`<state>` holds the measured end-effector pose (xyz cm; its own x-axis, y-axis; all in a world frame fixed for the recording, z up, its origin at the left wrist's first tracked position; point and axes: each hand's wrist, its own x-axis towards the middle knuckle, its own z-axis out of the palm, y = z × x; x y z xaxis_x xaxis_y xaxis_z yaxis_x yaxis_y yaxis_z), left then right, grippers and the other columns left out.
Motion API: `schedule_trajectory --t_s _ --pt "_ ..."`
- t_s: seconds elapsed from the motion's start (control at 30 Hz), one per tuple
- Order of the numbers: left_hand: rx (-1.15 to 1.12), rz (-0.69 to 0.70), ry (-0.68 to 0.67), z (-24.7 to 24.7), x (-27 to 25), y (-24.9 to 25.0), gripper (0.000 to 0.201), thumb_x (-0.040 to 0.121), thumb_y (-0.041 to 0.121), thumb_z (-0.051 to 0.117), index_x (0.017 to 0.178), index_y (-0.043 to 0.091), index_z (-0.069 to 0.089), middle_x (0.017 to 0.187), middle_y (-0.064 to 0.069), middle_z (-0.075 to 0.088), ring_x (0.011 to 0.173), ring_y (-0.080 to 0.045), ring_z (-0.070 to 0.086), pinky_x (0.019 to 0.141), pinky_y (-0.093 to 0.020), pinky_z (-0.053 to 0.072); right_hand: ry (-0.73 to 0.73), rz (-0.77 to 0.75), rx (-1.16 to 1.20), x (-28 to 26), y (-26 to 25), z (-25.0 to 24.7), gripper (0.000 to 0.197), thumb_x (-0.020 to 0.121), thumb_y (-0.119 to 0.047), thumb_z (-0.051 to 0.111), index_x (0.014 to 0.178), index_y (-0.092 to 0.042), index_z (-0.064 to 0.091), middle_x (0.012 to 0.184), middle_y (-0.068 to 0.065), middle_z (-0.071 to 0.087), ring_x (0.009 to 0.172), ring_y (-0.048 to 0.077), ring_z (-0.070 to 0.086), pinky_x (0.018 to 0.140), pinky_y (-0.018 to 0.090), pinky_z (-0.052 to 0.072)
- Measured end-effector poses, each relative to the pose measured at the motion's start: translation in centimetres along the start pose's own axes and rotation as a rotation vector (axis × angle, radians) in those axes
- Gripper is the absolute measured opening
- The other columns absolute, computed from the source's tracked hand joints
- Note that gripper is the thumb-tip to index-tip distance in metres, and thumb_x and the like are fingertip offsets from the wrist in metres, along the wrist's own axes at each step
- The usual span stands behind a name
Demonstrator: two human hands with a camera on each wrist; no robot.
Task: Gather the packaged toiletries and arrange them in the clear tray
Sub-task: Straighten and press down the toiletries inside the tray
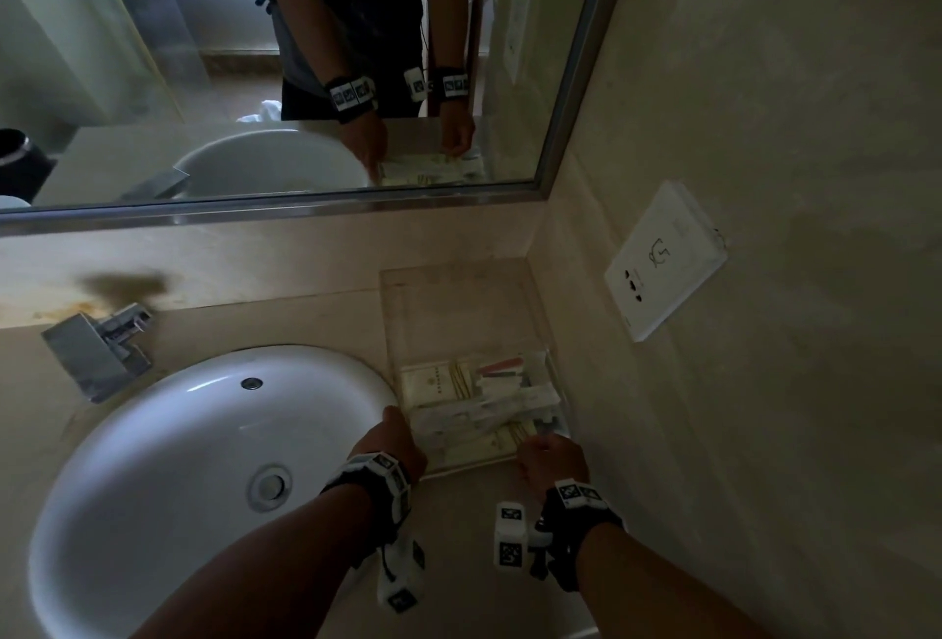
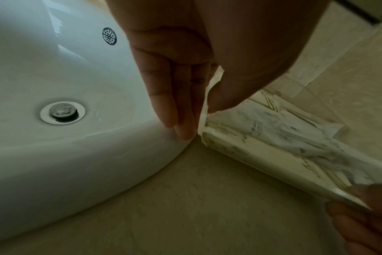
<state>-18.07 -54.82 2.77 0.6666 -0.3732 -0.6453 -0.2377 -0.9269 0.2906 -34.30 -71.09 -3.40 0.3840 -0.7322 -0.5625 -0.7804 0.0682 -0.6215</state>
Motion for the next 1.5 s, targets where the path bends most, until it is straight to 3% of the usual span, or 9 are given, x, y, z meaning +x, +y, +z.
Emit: schedule_trajectory --t_s 0.17,0.37,0.63,0.83,0.93,1.1,1.23,1.37,1.5 --pt "-0.018 -0.016 0.0 0.1 0.4 -0.1 0.037 0.087 0.025 0.056 0.118 0.008 0.046 0.108 -0.01 0.06 0.087 -0.025 0.057 0.069 -0.029 0.043 -0.001 -0.02 -0.026 -0.2 0.4 0.3 0.016 0.081 -0.036 0.058 0.084 -0.025 0.069 0.076 0.003 0.071 0.072 0.026 0.067 0.065 0.037 0.058" --pt "-0.05 -0.023 -0.005 0.1 0.7 -0.3 0.035 0.087 0.027 0.056 0.116 0.01 0.046 0.111 -0.01 0.06 0.094 -0.026 0.06 0.07 -0.029 0.044 0.026 -0.032 -0.05 0.1 0.9 0.4 0.019 0.08 -0.038 0.056 0.072 -0.023 0.066 0.071 0.002 0.07 0.068 0.023 0.067 0.067 0.044 0.059" --pt "-0.057 -0.009 0.003 0.2 0.7 -0.3 0.033 0.089 0.026 0.055 0.116 0.01 0.045 0.09 -0.004 0.05 0.08 -0.022 0.053 0.067 -0.029 0.042 -0.053 -0.033 -0.031 -0.2 0.0 -0.1 0.021 0.086 -0.025 0.061 0.066 -0.03 0.066 0.079 0.003 0.073 0.079 0.029 0.07 0.073 0.046 0.06" --pt "-0.076 -0.01 0.016 0.4 0.9 -0.3 0.031 0.088 0.026 0.054 0.113 0.01 0.043 0.097 -0.008 0.056 0.082 -0.025 0.055 0.068 -0.029 0.043 -0.004 -0.034 -0.015 0.5 -0.3 0.3 0.034 0.088 -0.025 0.055 0.058 -0.034 0.067 0.073 0.004 0.071 0.074 0.03 0.07 0.07 0.048 0.06" --pt "-0.093 -0.002 0.054 0.2 1.2 -0.3 0.025 0.09 0.024 0.051 0.109 0.011 0.042 0.1 -0.011 0.059 0.091 -0.029 0.061 0.069 -0.029 0.042 0.015 -0.064 -0.037 0.7 -0.7 0.5 0.035 0.088 -0.019 0.054 0.053 -0.021 0.06 0.073 0.009 0.071 0.073 0.034 0.069 0.069 0.05 0.059" --pt "-0.127 0.035 0.102 -0.3 2.0 -0.5 0.019 0.094 0.03 0.047 0.1 0.013 0.041 0.107 -0.014 0.062 0.097 -0.03 0.062 0.071 -0.029 0.042 -0.003 -0.056 -0.062 0.6 -1.9 0.3 0.038 0.09 -0.028 0.053 0.053 -0.022 0.061 0.074 0.01 0.072 0.076 0.034 0.07 0.071 0.045 0.058" --pt "-0.114 0.028 0.104 -0.4 2.6 -0.5 0.022 0.095 0.025 0.045 0.11 0.01 0.046 0.109 -0.013 0.062 0.098 -0.029 0.062 0.071 -0.029 0.041 -0.003 -0.078 -0.072 0.8 -2.6 0.3 0.039 0.09 -0.024 0.052 0.052 -0.019 0.052 0.078 0.019 0.07 0.079 0.041 0.068 0.072 0.051 0.057" --pt "-0.129 0.04 0.12 -0.6 2.8 -0.6 0.026 0.098 0.027 0.043 0.117 0.009 0.047 0.115 -0.014 0.062 0.101 -0.029 0.062 0.072 -0.027 0.04 -0.012 -0.023 -0.01 0.5 -3.7 0.1 0.037 0.091 -0.025 0.053 0.055 -0.022 0.061 0.071 0.006 0.072 0.074 0.032 0.07 0.072 0.046 0.06" --pt "-0.15 0.049 0.11 -1.1 2.9 -0.9 0.047 0.095 0.041 0.048 0.134 0.016 0.041 0.127 -0.011 0.06 0.112 -0.03 0.06 0.087 -0.031 0.048 -0.047 0.004 0.012 0.5 -4.7 0.0 0.034 0.091 -0.033 0.051 0.07 -0.016 0.07 0.071 0.003 0.073 0.074 0.028 0.07 0.073 0.042 0.059"
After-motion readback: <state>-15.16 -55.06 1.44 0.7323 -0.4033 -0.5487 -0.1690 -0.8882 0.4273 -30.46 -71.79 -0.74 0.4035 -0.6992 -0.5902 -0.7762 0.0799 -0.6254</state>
